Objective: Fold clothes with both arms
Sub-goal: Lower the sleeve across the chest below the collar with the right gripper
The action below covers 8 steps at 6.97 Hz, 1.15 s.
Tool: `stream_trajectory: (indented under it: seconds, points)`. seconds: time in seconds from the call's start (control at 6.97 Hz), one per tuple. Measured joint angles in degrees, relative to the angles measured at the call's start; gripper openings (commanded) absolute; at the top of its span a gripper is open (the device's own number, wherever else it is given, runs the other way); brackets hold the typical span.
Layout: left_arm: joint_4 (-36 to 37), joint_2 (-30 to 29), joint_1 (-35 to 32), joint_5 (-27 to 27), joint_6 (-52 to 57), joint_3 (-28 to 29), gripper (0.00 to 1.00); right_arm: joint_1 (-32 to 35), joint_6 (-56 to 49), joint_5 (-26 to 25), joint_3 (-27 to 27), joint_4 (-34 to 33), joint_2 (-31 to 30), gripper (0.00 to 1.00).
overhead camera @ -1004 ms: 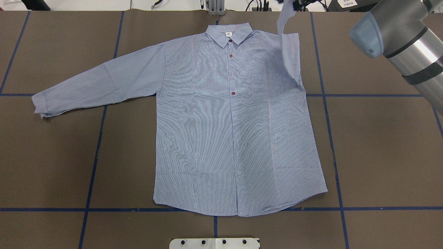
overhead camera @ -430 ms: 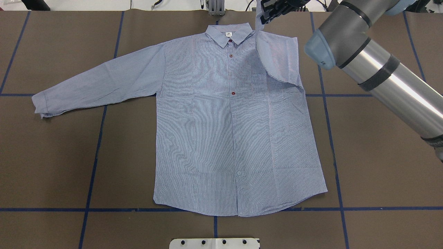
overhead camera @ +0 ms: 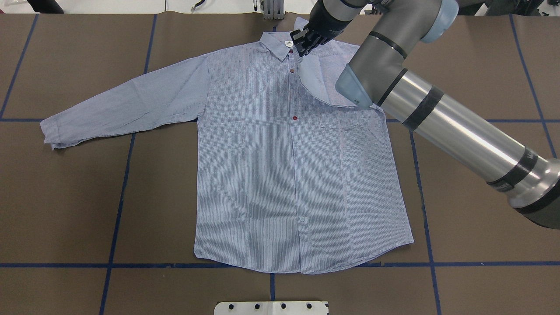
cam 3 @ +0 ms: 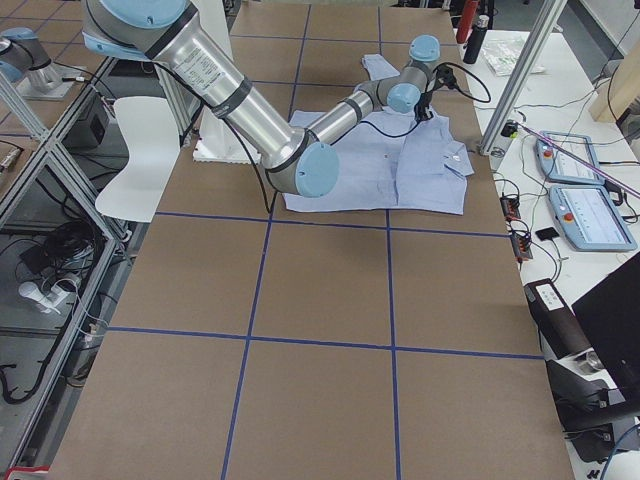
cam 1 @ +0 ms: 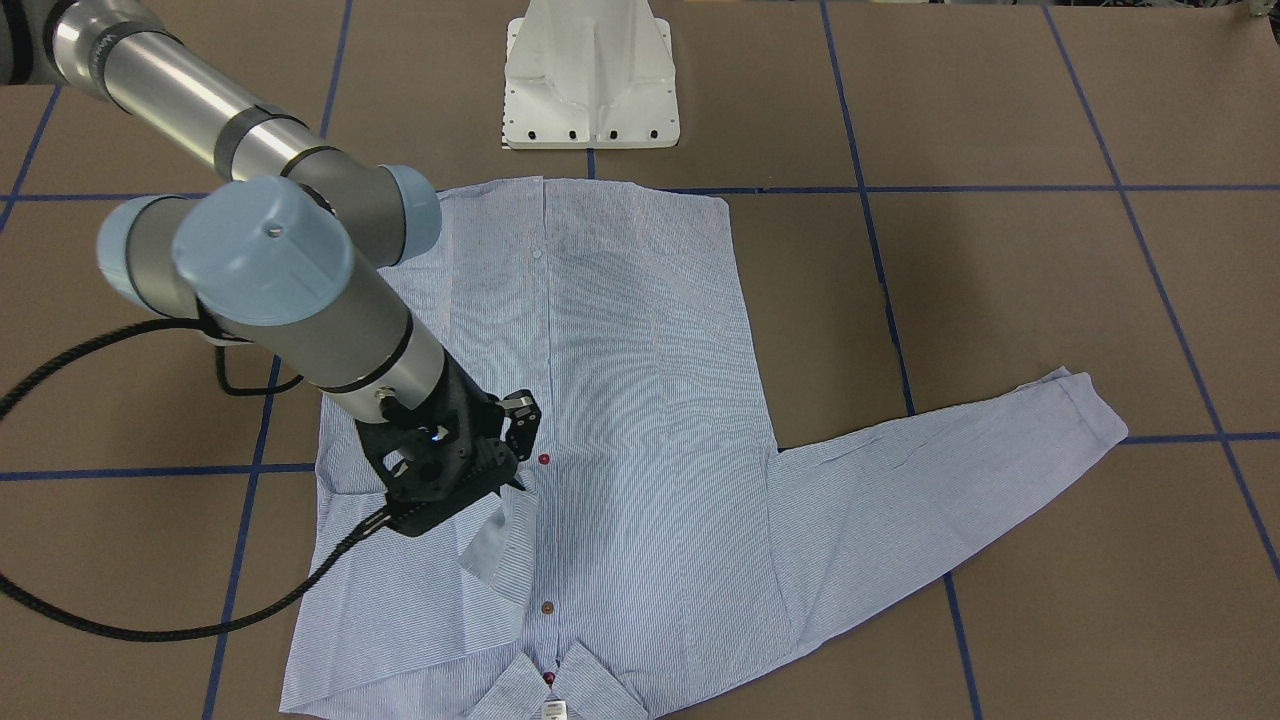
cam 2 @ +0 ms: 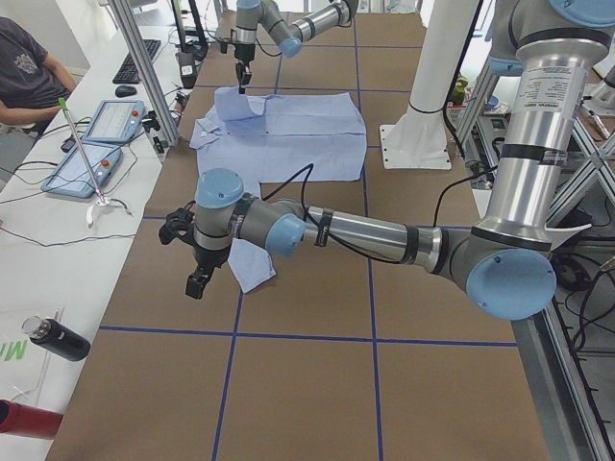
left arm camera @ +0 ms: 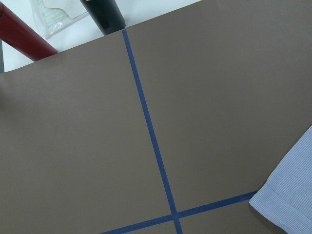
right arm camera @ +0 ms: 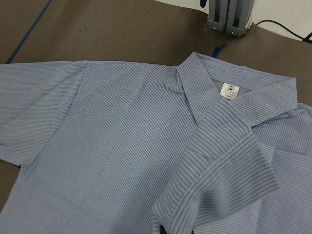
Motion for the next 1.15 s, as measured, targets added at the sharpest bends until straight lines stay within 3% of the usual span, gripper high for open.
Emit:
stream_trajectory:
  seconds: [0.43,0.72,0.86,1.0,1.15]
  points:
    - [0.0,0.0,0.0,0.1,0.0,0.0,1.00,-6.8,0.0,-8.3,-7.6,1.5,3.7,0.00]
    - [0.0,0.0,0.0,0.2,0.0,0.2,1.00,-8.8,0.1,-10.9,-10.2,2.3,5.2,0.00]
    - [0.0,0.0,0.0,0.5,0.0,0.3,1.00,-9.4,0.2,-11.6,-11.4,2.3,6.1,0.27]
    - [0.0,-0.1,0.0,0.8,0.0,0.4,1.00,-9.8,0.3,-11.9,-12.3,2.4,6.8,0.97]
    - [0.0,-0.1,0.0,1.1,0.0,0.4,1.00,-10.5,0.8,-12.8,-12.6,2.7,7.4,0.99]
